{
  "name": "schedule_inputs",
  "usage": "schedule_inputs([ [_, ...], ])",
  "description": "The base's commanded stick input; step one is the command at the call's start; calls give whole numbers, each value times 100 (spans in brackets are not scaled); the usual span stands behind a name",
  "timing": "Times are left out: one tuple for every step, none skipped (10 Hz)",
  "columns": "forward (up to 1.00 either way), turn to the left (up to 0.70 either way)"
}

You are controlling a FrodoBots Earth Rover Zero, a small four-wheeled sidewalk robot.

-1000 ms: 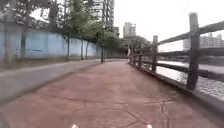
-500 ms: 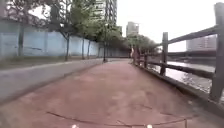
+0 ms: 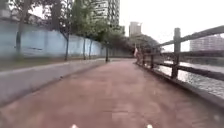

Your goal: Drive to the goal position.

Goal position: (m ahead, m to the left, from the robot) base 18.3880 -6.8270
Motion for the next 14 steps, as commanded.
schedule_inputs([
  [100,-40],
  [100,-40],
  [100,-40],
  [100,-24],
  [100,0],
  [100,0],
  [100,0],
  [100,0],
  [100,0],
  [100,0],
  [100,0],
  [100,0],
  [100,0],
  [100,0],
])
